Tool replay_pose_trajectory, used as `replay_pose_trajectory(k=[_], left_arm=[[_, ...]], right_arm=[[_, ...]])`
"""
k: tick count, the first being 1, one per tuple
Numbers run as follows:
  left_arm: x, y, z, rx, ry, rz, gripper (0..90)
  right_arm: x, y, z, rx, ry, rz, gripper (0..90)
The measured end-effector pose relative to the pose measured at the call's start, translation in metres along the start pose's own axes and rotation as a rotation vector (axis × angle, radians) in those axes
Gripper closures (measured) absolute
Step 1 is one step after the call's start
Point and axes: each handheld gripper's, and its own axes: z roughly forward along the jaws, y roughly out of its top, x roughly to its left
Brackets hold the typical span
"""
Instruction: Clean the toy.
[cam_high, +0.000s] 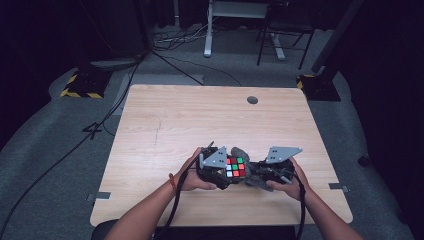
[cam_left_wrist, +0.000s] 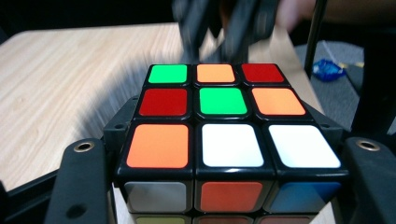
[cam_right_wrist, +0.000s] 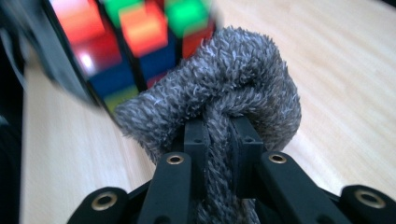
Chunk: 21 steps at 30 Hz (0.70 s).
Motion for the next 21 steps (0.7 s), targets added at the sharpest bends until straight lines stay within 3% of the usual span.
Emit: replay_pose_trajectory(k=[2, 7, 10, 18, 21], left_arm=[[0.001, 0.001, -0.003, -0.004, 0.000, 0.005, 33.4], [0.005, -0.002, -0.003, 0.005, 0.006, -0.005, 33.5], [0.004, -0.004, -0.001, 0.023, 0.003, -0.007, 33.4], [0.002, -0.007, 0.009, 0.065, -0.016, 0.009, 33.4], [0.000, -0.006, 0.011, 0.067, -0.024, 0.007, 33.4]], right_arm=[[0.004, -0.002, 0.009, 0.039, 0.016, -0.023, 80.0], [0.004, -0.003, 0.008, 0.053, 0.041, -0.020, 80.0], [0.004, -0.003, 0.008, 0.072, 0.030, -0.043, 79.8], [-0.002, 0.002, -0.016, -0.078, -0.018, -0.013, 79.6], [-0.002, 0.002, -0.016, -0.075, -0.030, -0.013, 79.6]])
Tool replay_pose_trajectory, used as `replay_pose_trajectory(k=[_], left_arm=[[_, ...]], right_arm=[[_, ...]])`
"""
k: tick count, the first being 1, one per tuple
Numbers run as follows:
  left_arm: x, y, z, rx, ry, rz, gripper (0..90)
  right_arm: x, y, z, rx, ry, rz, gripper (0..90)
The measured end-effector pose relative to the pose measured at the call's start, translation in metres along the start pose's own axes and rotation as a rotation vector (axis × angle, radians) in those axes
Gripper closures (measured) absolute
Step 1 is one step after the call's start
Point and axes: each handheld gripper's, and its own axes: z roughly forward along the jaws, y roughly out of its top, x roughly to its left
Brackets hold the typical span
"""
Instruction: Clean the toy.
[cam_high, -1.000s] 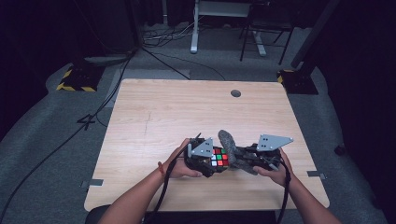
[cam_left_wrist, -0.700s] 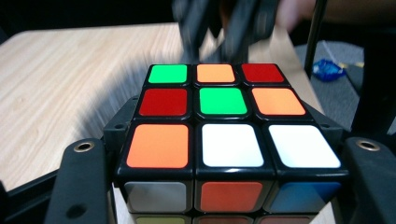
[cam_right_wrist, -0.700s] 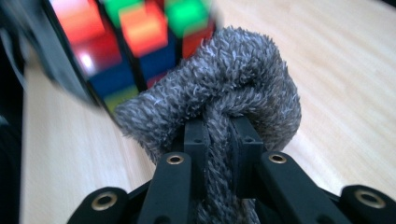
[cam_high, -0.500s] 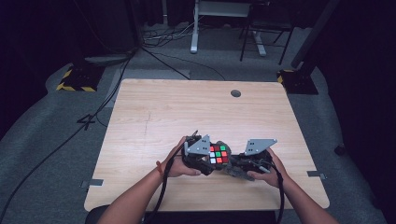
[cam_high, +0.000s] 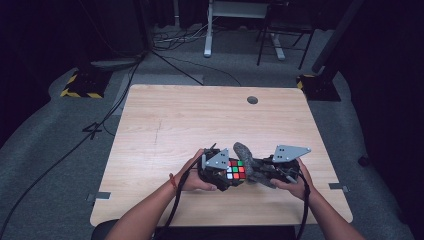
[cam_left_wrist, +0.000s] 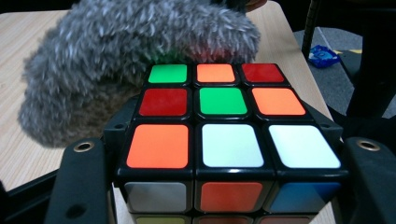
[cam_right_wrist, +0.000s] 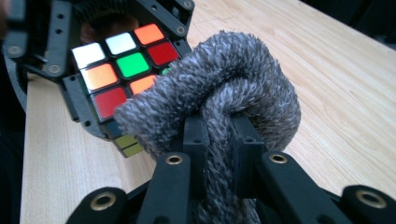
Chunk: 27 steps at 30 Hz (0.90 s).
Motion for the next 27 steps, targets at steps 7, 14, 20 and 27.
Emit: replay_pose_trajectory(k=[7, 14, 20, 27], left_arm=[[-0.001, 0.006, -0.009, -0.064, 0.012, -0.006, 33.4], [0.007, 0.001, -0.012, -0.068, 0.009, -0.044, 33.4], [0.007, -0.001, -0.007, -0.049, -0.001, -0.047, 33.4], [0.002, 0.000, -0.004, -0.046, -0.023, -0.028, 33.4]], right_arm=[[0.005, -0.005, 0.016, 0.094, 0.047, -0.018, 79.6], [0.008, -0.004, 0.016, 0.108, 0.074, -0.044, 79.6], [0.006, 0.002, 0.001, 0.012, 0.051, -0.040, 79.6], [0.005, 0.003, -0.002, -0.018, 0.020, -0.042, 79.7]])
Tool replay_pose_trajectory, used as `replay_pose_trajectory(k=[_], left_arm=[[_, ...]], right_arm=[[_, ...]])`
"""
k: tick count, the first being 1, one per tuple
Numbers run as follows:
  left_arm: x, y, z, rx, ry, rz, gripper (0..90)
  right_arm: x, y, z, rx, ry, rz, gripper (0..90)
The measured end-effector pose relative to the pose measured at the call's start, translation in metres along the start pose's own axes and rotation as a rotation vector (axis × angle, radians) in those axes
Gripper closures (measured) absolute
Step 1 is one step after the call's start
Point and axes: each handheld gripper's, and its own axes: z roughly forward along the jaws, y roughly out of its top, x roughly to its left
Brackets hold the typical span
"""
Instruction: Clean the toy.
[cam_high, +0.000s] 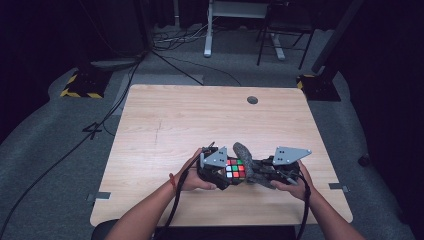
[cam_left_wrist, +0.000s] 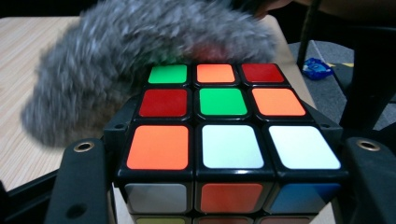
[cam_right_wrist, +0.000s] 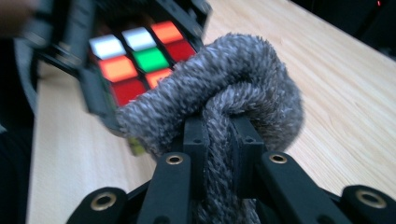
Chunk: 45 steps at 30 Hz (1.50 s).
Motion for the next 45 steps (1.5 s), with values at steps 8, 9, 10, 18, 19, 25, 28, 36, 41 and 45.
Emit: replay_pose_trajectory(k=[8, 9, 10, 18, 19, 25, 28, 36, 41, 45], left_arm=[[-0.002, 0.005, -0.006, -0.037, 0.015, 0.001, 33.4], [-0.001, 0.004, -0.006, -0.039, 0.015, -0.003, 33.5], [-0.001, 0.004, -0.006, -0.039, 0.015, -0.003, 33.5], [0.003, 0.000, -0.002, -0.020, 0.025, -0.029, 33.5], [0.003, 0.000, -0.002, -0.019, 0.025, -0.030, 33.5], [0.006, -0.004, 0.001, 0.001, 0.019, -0.048, 33.4], [0.006, -0.005, 0.001, -0.010, -0.005, -0.060, 33.4], [-0.005, 0.008, -0.007, -0.081, -0.021, -0.016, 33.4], [-0.002, 0.007, -0.010, -0.088, -0.014, -0.019, 33.4], [0.000, 0.004, -0.008, -0.051, -0.001, -0.016, 33.3]], right_arm=[[-0.001, -0.009, 0.018, 0.124, 0.051, 0.013, 79.7], [0.000, -0.010, 0.020, 0.140, 0.053, 0.010, 79.6], [0.000, -0.011, 0.022, 0.150, 0.057, 0.009, 79.7], [-0.001, -0.013, 0.022, 0.166, 0.071, 0.008, 79.6], [-0.001, -0.013, 0.020, 0.161, 0.068, 0.008, 79.6], [0.000, -0.009, 0.014, 0.123, 0.041, 0.003, 79.5], [0.000, -0.008, 0.011, 0.082, 0.023, -0.004, 79.4], [0.004, -0.013, 0.024, 0.160, 0.048, -0.009, 79.4], [0.008, -0.011, 0.027, 0.165, 0.065, -0.024, 79.4], [0.002, -0.008, 0.011, 0.069, 0.028, -0.010, 79.4]])
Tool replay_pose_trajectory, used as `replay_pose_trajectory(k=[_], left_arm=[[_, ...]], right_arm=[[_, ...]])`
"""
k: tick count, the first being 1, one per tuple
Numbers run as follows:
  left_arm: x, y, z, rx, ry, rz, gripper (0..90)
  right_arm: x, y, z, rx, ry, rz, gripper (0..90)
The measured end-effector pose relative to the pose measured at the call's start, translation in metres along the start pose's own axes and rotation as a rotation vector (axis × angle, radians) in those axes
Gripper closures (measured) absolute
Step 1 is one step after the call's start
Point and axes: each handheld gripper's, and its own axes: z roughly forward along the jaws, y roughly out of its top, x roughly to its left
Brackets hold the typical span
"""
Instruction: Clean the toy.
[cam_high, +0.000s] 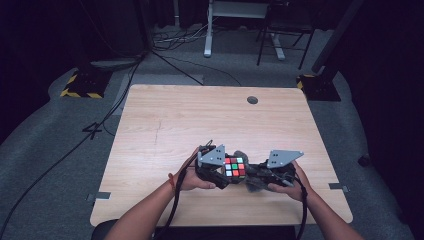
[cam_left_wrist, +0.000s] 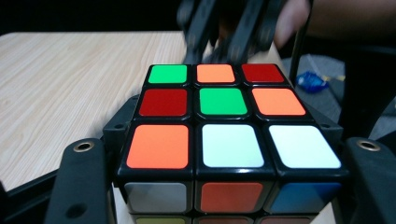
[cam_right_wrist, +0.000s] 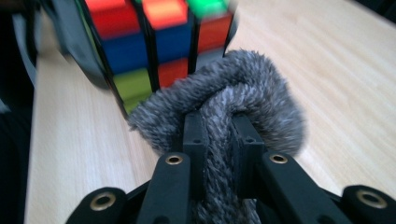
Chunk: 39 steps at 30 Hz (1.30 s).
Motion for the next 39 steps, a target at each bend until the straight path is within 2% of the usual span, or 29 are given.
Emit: replay_pose_trajectory(k=[3, 6, 8, 10, 12, 14, 16, 18, 25, 27, 30, 31, 32, 33, 35, 36, 37, 39], left_arm=[[0.000, -0.002, 0.005, 0.033, 0.012, 0.008, 33.3], [0.000, -0.002, 0.006, 0.042, 0.017, 0.017, 33.2], [0.000, -0.003, 0.007, 0.062, 0.014, 0.017, 33.1], [0.001, -0.004, 0.010, 0.094, 0.016, 0.025, 33.1], [-0.001, -0.005, 0.014, 0.123, 0.023, 0.034, 32.9], [-0.002, -0.005, 0.016, 0.141, 0.021, 0.043, 33.1], [-0.004, -0.005, 0.019, 0.160, 0.036, 0.062, 33.1], [-0.003, -0.006, 0.019, 0.173, 0.041, 0.063, 33.2], [-0.002, -0.005, 0.017, 0.164, 0.045, 0.053, 33.5], [-0.001, -0.004, 0.012, 0.137, 0.061, 0.046, 33.5], [0.002, -0.002, 0.006, 0.113, 0.053, 0.033, 33.6], [0.002, -0.002, 0.006, 0.113, 0.053, 0.033, 33.6], [0.002, -0.001, 0.005, 0.109, 0.059, 0.038, 33.6], [0.002, 0.000, 0.003, 0.100, 0.057, 0.031, 33.6], [0.003, 0.001, -0.001, 0.075, 0.066, 0.028, 33.6], [0.004, 0.002, -0.004, 0.053, 0.057, 0.021, 33.6], [0.004, 0.002, -0.004, 0.053, 0.057, 0.021, 33.6], [0.003, 0.004, -0.008, 0.017, 0.046, 0.018, 33.6]], right_arm=[[0.000, 0.002, -0.007, -0.048, -0.007, 0.003, 79.5], [0.001, 0.004, -0.009, -0.068, -0.018, -0.003, 79.6], [0.002, 0.005, -0.010, -0.078, -0.009, 0.001, 79.6], [0.003, 0.006, -0.010, -0.089, -0.016, -0.004, 79.7], [0.005, 0.009, -0.012, -0.108, 0.000, -0.001, 79.8], [0.006, 0.011, -0.012, -0.112, -0.001, -0.008, 79.7], [0.012, 0.015, -0.010, -0.096, -0.008, -0.036, 79.8], [0.011, 0.014, -0.009, -0.102, -0.001, -0.025, 79.8], [0.010, 0.014, -0.009, -0.119, 0.004, -0.012, 79.8], [0.007, 0.012, -0.010, -0.108, 0.004, -0.001, 79.7], [0.002, 0.005, -0.006, -0.062, 0.006, 0.019, 79.7], [0.002, 0.005, -0.006, -0.062, 0.006, 0.019, 79.7], [-0.002, 0.000, -0.002, -0.029, 0.004, 0.030, 79.7], [-0.002, 0.000, -0.002, -0.029, 0.004, 0.030, 79.7], [-0.006, -0.003, 0.002, 0.003, 0.030, 0.059, 79.6], [-0.008, -0.006, 0.006, 0.029, 0.021, 0.060, 79.6], [-0.008, -0.006, 0.006, 0.029, 0.021, 0.060, 79.6], [-0.009, -0.008, 0.009, 0.052, 0.028, 0.070, 79.6]])
